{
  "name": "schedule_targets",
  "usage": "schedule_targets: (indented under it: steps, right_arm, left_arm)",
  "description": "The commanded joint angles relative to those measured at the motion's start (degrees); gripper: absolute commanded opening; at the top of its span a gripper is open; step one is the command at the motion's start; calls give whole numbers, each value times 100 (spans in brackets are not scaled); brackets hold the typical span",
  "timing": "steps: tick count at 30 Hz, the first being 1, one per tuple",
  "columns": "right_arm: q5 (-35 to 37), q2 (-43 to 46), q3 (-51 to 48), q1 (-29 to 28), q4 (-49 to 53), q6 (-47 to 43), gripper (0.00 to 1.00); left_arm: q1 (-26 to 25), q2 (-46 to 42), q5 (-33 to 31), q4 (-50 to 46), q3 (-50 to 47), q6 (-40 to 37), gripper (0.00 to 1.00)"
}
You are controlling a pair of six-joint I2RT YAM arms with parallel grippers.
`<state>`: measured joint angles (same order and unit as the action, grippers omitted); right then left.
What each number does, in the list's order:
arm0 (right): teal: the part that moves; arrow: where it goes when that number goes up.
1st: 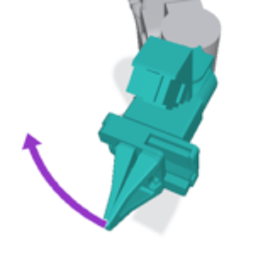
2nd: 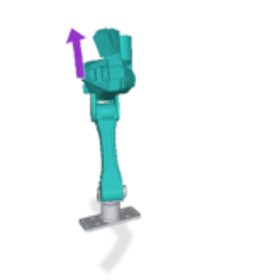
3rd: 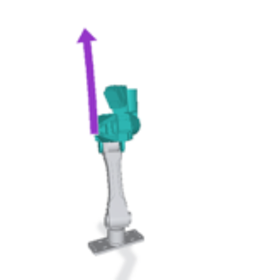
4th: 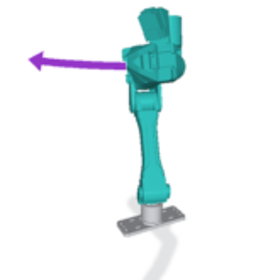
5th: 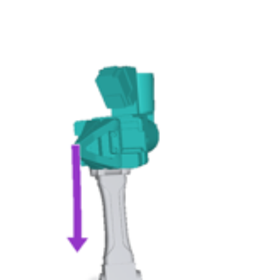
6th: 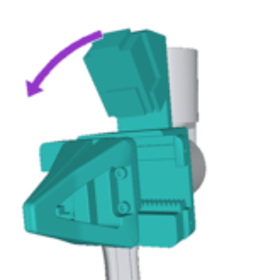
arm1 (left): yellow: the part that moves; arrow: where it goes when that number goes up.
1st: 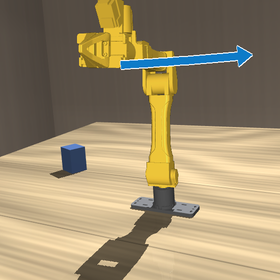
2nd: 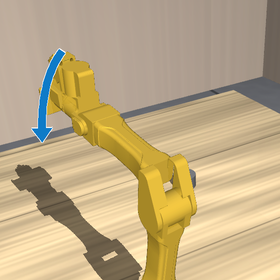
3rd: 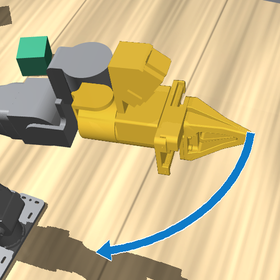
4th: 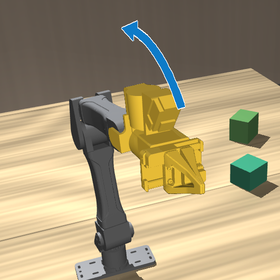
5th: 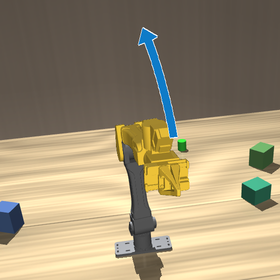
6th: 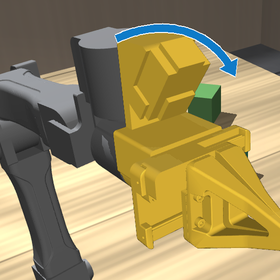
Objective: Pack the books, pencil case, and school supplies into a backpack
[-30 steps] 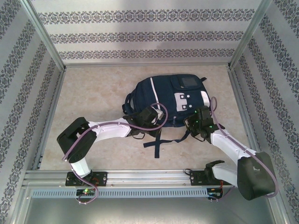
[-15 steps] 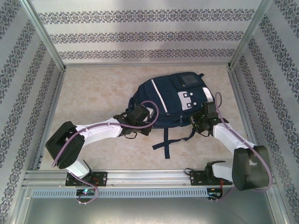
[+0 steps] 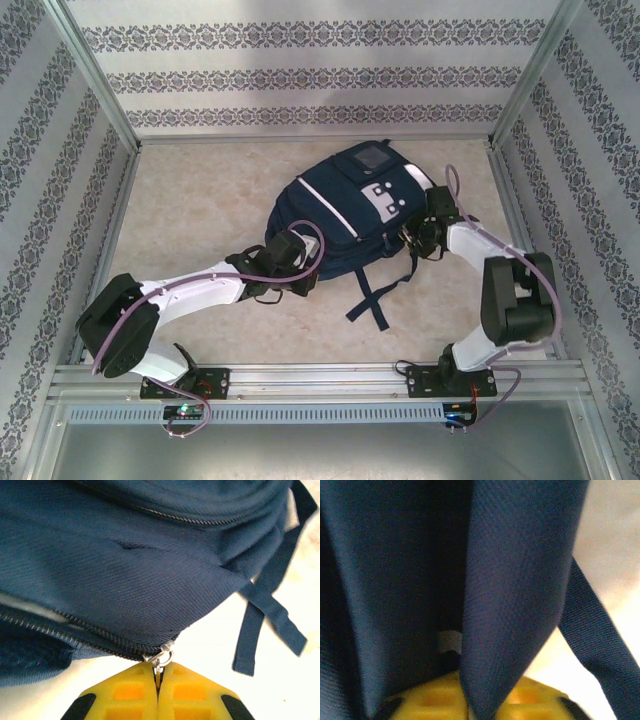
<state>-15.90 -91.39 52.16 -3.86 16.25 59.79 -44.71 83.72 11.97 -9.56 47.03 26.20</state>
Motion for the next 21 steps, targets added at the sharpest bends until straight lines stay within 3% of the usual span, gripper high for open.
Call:
schedule_targets:
  steps: [1, 3, 5, 12, 16, 21]
  right_arm:
    - [-92, -52, 594, 18, -332, -526, 42]
    - [395, 269, 668, -139, 149, -647, 57]
    - [667, 699, 604, -282, 491, -659, 64]
    - [-216, 2244, -675, -705, 393, 291, 55]
    - [-469, 2689, -1253, -1299, 66, 841, 58]
    - [-441, 2576, -1497, -1940, -491, 1389, 64]
  left_arm:
    - [20, -43, 455, -138, 40, 22, 0]
    - [-28, 21, 508, -101, 168, 17, 0]
    - [-71, 88, 575, -74, 293, 22, 0]
    - [-239, 383, 741, 85, 596, 43, 0]
    - [-308, 471, 724, 103, 683, 40, 0]
    - [-319, 445, 711, 84, 685, 27, 0]
